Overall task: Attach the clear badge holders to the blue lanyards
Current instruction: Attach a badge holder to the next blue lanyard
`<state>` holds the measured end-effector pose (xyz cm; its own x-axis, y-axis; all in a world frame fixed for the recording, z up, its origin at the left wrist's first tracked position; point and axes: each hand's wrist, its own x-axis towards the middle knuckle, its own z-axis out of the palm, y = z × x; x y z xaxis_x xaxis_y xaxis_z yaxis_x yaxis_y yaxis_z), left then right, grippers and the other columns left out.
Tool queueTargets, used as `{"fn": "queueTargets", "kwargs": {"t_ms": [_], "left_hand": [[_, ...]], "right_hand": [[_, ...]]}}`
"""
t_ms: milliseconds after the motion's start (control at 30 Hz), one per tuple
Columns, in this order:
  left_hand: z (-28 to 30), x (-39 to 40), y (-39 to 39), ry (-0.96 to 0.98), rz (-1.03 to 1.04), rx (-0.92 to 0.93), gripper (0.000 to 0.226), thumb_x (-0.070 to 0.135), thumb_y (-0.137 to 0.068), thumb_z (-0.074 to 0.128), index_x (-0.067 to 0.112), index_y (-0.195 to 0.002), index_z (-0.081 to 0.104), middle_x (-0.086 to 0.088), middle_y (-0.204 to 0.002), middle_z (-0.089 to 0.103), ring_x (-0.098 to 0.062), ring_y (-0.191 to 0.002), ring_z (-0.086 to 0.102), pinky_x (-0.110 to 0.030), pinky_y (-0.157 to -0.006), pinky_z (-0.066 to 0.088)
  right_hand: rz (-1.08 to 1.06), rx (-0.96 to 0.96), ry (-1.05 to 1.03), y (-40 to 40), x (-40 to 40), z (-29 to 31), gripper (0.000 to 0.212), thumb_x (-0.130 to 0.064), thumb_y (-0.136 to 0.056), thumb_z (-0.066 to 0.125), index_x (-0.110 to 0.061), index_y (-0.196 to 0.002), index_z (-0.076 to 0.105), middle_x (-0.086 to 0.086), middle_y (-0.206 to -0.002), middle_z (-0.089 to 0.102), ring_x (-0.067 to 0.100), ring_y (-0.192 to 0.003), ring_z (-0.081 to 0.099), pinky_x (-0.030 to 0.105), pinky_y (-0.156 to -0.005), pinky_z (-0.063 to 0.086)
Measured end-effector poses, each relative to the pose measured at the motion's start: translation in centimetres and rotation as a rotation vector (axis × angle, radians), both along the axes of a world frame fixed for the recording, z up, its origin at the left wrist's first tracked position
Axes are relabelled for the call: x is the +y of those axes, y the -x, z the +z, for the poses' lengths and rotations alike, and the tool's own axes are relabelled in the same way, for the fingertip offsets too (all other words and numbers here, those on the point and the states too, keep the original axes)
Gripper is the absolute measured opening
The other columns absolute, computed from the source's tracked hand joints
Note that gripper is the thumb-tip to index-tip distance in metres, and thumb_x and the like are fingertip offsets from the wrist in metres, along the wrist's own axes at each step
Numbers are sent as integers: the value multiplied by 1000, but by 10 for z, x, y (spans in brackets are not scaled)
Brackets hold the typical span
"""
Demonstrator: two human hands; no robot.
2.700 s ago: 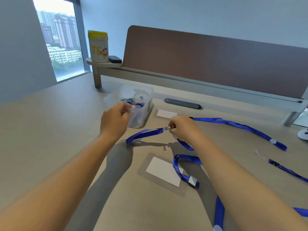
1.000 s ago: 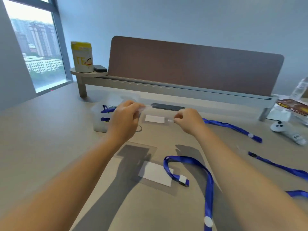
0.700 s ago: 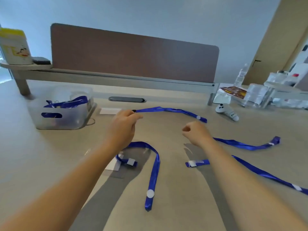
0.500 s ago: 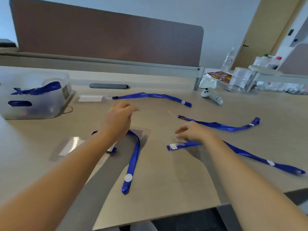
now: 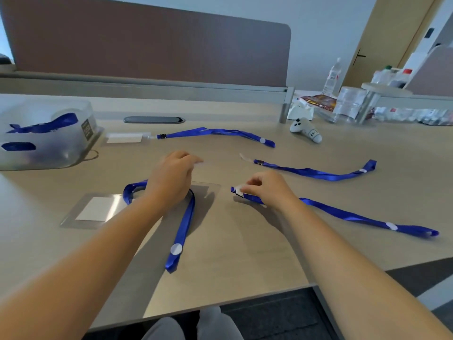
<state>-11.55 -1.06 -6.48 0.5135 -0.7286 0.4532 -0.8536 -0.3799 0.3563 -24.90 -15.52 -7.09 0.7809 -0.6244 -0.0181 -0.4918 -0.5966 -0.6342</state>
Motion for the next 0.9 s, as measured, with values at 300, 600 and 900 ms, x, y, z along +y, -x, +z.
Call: {"fn": "queueTargets", "kwargs": {"t_ms": [300,600,900], "left_hand": [[30,0,-12,34,29,-18,33,1,-92,36,8,-120,52,-15,-121,57,-28,-109,50,-34,-90,42],[40,13,-24,58,59,-20,31,1,-92,37,5,-118,53,-16,-116,58,-28,-103,52,-33,-86,43],[39,15,-29,51,68,-13,33,0,-92,36,6,-119,53,-16,-117,58,-29,-103,50,-33,-84,42]], "right_hand": [[4,-165,174,-29,-3,39,31,-20,-96,41,-2,-92,67,-6,-55,48,11,-55,47,34,-80,45],[-11,-311,-39,-48,1,56,13,-16,-88,58,-8,-79,64,-2,-58,52,7,-54,47,24,-63,42],[-22,-260,92,-57,9,53,26,-20,-91,53,-16,-65,50,-3,-63,49,14,-63,45,22,-58,37]]}}
